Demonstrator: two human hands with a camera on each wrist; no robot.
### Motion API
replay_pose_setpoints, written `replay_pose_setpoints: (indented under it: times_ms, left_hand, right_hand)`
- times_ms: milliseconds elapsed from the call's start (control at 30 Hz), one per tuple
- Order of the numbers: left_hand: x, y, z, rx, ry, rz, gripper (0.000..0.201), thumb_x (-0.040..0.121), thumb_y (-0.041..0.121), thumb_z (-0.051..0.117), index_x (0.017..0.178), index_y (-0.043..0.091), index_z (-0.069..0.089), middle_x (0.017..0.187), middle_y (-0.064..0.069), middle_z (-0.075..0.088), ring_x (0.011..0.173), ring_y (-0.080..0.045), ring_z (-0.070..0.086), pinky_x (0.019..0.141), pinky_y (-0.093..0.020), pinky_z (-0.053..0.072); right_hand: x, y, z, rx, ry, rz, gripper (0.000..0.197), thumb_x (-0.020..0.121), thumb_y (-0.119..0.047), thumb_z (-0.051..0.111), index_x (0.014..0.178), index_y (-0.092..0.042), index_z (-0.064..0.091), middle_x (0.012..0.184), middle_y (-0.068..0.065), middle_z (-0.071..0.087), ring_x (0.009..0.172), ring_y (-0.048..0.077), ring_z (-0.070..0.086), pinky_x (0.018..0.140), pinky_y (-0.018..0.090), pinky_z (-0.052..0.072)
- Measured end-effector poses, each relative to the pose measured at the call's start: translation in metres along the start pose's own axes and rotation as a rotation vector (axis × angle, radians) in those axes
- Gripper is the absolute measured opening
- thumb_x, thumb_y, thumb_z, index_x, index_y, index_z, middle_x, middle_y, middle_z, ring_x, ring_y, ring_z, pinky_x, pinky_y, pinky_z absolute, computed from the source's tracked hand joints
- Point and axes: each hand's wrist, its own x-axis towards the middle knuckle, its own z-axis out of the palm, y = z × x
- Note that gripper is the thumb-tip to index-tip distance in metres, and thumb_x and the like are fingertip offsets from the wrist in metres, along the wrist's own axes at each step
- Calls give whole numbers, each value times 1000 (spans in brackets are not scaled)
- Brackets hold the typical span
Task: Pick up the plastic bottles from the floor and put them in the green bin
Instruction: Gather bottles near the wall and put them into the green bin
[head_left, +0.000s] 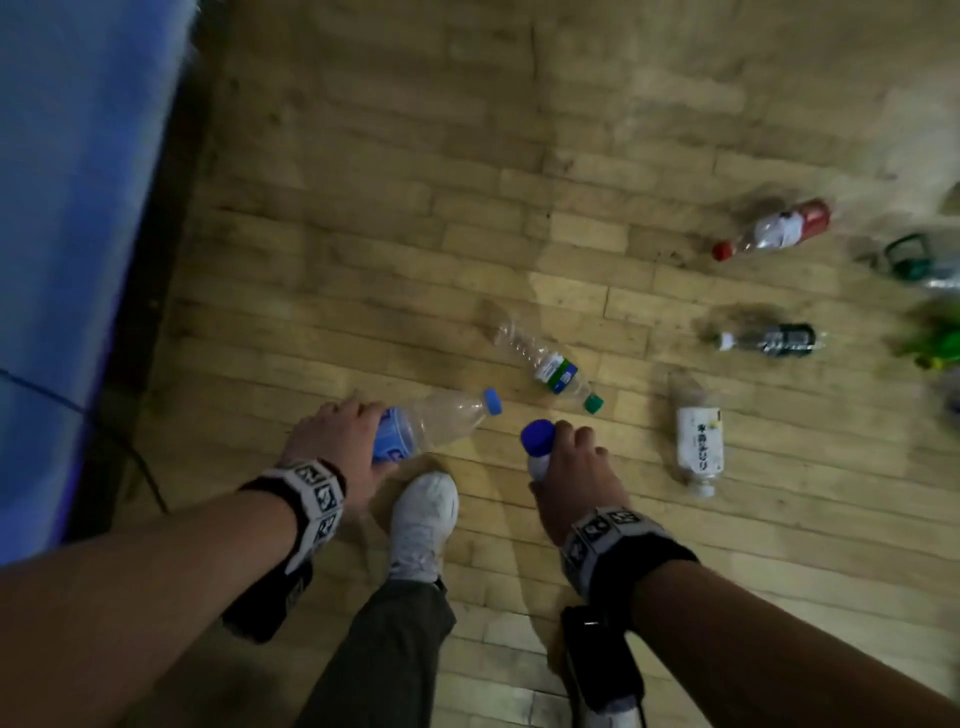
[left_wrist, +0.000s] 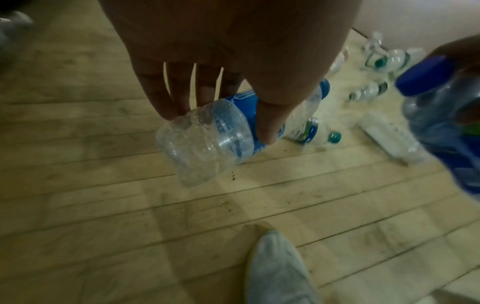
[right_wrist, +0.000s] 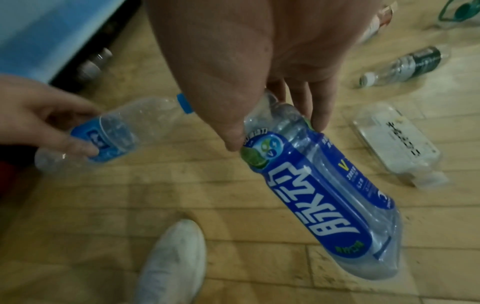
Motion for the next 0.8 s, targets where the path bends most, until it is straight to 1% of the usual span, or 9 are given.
replay_pose_setpoints:
  times_ms: [133,300,333,467,533,633,667,733,800]
  left_hand:
    - [-102,-16,-54,-178,51,-114,70,81,60,62,137,25,40,128,-1,51,113,-25,52,94,-42,47]
    - [-267,-34,-124,-453,194,-302,74,76,62,65,136,24,45,131,-2,53,113,-26,54,94,-43,49]
    - [-311,-40,-136,-506,237,-353,74,75,63,64,135,25,46,130,-2,54,112,-26,55,93,-43,49]
    - [-444,-46,-145,-693,415,-510,66,79,57,66,131,21,49,128,-7,55,114,-28,53,96,-42,47]
    - [-514,-45,-137,-762,499,-621,65,83,53,65,135,20,46,134,-9,52,121,-29,49,103,-39,41]
    - [-616,-44,-93,-829,498,-768,70,87,58,58,142,21,39,144,-8,46,130,-27,43,110,-40,34]
    - [-657,-41,-64,-884,502,-844,70,85,60,59,141,23,41,142,-6,47,129,-27,45,109,-40,36]
    - [-712,-36,-13,-984,473,-961,67,77,66,58,132,30,45,132,-3,55,121,-26,53,102,-42,44]
    - [-763,-25,48,-1032,362,-1097,65,74,69,55,125,29,48,122,-3,59,112,-30,58,95,-42,48]
  right_hand:
    - [-78,-47,-73,-61,53,-202,59,92,-35,63,136,-12,30,127,10,42,113,32,50,85,47,54]
    - [-215,-87,-170,-222,147,-472,52,97,-34,57,137,-13,31,130,10,42,116,33,50,84,44,49]
    - [-251,-98,-188,-246,150,-518,51,97,-33,56,137,-13,31,130,10,42,115,33,50,83,44,49]
    - [-352,-126,-213,-314,169,-677,47,99,-33,52,136,-12,33,129,12,44,111,34,52,84,45,49]
    - [-403,-145,-208,-361,208,-761,43,100,-36,49,134,-12,35,126,11,45,109,34,53,79,41,47]
    - [-473,-167,-174,-467,219,-910,48,96,-38,54,132,-11,39,124,13,47,106,36,55,79,43,48]
    - [-501,-173,-150,-506,198,-977,48,95,-37,56,131,-10,40,122,14,47,103,37,55,78,44,50]
    - [-535,-179,-118,-535,189,-1107,46,93,-34,60,128,-9,45,116,15,49,96,39,56,74,48,54]
    - [-569,-184,-80,-614,141,-1199,45,93,-33,57,130,-10,44,121,15,47,102,38,54,79,50,54]
